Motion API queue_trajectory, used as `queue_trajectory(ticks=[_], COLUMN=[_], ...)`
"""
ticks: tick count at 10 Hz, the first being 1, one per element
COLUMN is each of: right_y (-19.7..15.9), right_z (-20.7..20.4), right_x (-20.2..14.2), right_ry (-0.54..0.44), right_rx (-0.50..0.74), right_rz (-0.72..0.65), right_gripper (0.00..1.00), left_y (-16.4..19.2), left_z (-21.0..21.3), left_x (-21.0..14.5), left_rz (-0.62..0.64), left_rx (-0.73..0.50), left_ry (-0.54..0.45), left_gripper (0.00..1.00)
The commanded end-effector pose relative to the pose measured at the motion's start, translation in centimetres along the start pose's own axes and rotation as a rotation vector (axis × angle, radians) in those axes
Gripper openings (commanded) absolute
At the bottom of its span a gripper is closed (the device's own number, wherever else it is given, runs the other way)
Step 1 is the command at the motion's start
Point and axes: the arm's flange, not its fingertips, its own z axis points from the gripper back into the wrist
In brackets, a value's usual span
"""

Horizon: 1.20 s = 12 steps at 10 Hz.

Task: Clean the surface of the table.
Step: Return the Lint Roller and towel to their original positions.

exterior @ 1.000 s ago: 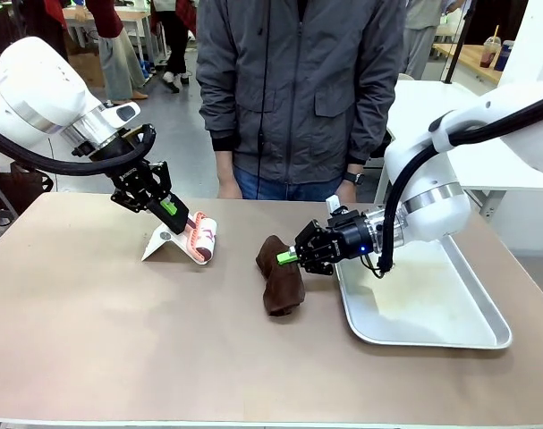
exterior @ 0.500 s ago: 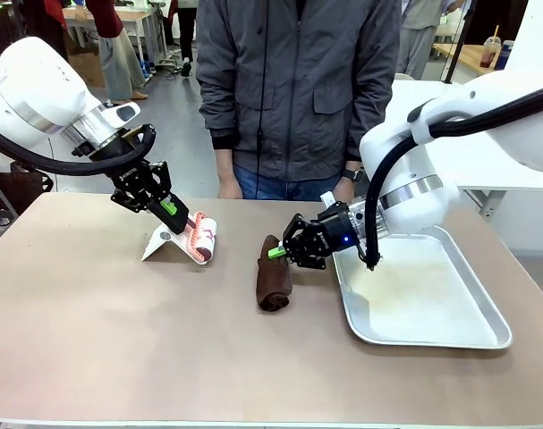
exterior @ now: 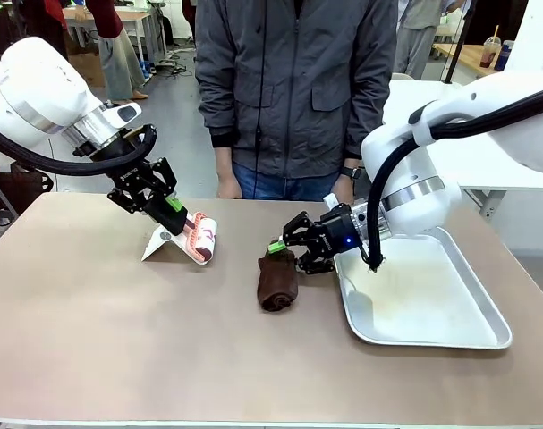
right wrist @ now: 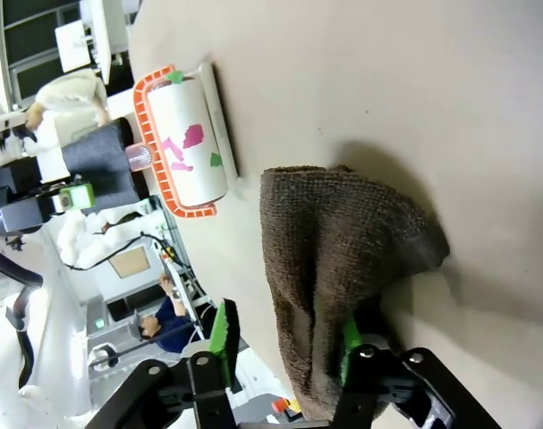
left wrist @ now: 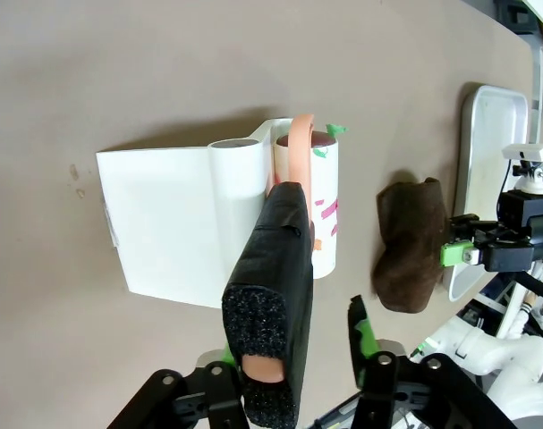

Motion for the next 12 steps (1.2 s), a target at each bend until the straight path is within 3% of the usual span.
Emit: queue_trajectory(ticks=[1, 7, 9, 12], right_y=[-0.2, 1.3, 2.6, 2.4], right_z=[0.6, 2.1, 5.4, 10.9], right_x=[-0.2, -2.2, -4.5, -7.9], right_ry=[0.004, 0.023, -0.002, -0.001], right_rx=[-0.013, -0.059, -0.051, 0.074], right_rz=[-0.026, 0.004, 0.008, 0.031], right_gripper=[1.0, 1.0, 1.0, 1.0], left_y=[-0.3, 0.9, 2.0, 4.1], left_z=[0.1, 4.3, 8.2, 11.9], left_x=[-0.1, -2.4, -5.7, -12.2], left_rz=[-0.008, 0.002, -0.021, -0.096], left_rx=[0.014, 0.016, -0.045, -0.187], left_ry=[-0.003, -0.086, -0.142, -0.195], left_gripper=[1.0, 1.0, 1.0, 1.0])
